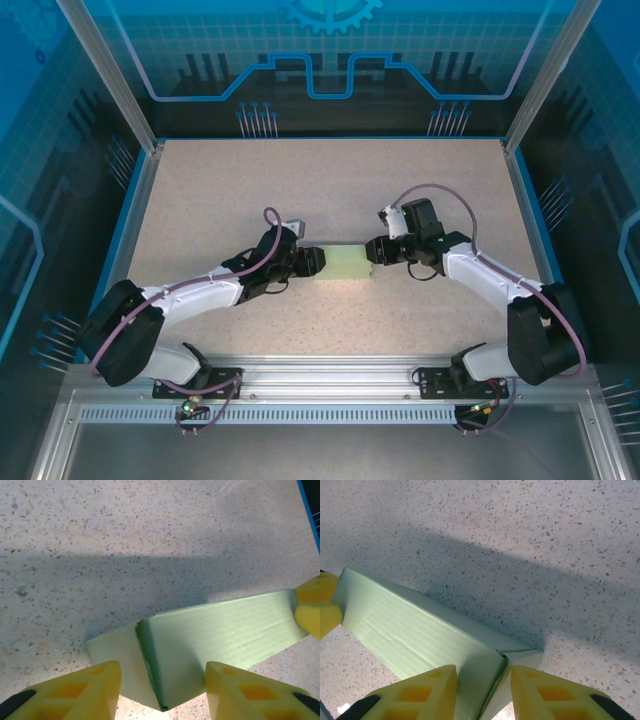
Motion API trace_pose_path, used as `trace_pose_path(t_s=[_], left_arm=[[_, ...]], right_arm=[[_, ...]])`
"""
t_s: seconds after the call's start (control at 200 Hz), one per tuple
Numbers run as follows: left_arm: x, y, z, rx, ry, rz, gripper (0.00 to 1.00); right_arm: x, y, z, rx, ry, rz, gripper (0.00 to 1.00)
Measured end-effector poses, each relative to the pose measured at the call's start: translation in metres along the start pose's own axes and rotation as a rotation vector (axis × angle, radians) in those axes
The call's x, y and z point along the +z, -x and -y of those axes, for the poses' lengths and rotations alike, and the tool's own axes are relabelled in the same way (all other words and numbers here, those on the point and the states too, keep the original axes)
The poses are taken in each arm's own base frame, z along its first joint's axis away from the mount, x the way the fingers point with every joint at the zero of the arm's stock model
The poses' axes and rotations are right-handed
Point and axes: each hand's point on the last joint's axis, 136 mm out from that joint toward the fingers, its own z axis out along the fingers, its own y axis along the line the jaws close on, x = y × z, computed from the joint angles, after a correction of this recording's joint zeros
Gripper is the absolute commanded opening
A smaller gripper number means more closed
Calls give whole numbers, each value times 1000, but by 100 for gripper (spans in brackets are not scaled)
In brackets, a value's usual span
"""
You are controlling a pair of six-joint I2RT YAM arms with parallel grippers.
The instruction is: Fold the paper box
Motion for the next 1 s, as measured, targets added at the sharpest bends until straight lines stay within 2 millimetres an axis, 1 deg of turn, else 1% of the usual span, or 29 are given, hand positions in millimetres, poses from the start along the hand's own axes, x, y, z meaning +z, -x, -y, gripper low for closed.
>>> trace_pose_path(t_s=[0.195, 0.33, 0.425, 0.575, 0.785, 0.936, 1.001], left_arm=[[1, -1, 3, 0, -18, 0, 42], [2, -1, 3, 0, -23, -1, 42], [2, 0, 4, -1, -24, 0, 42], [3, -1, 5, -2, -33, -3, 43], [4, -2, 6, -2, -38, -6, 43], [4, -1, 6, -2, -39, -6, 43], [4, -1, 6, -2, -40, -5, 43]], right_arm=[[-3, 3, 1, -19, -22, -27, 40], [-11, 16, -5, -42, -22, -18, 46], [-16, 23, -10, -50, -11, -2, 48], [-20, 19, -13, -48, 1, -8, 49], [-8, -2, -5, -21, 0, -68, 48], [-1, -7, -2, -12, 5, -85, 45], [0, -6, -3, -7, 15, -78, 42]])
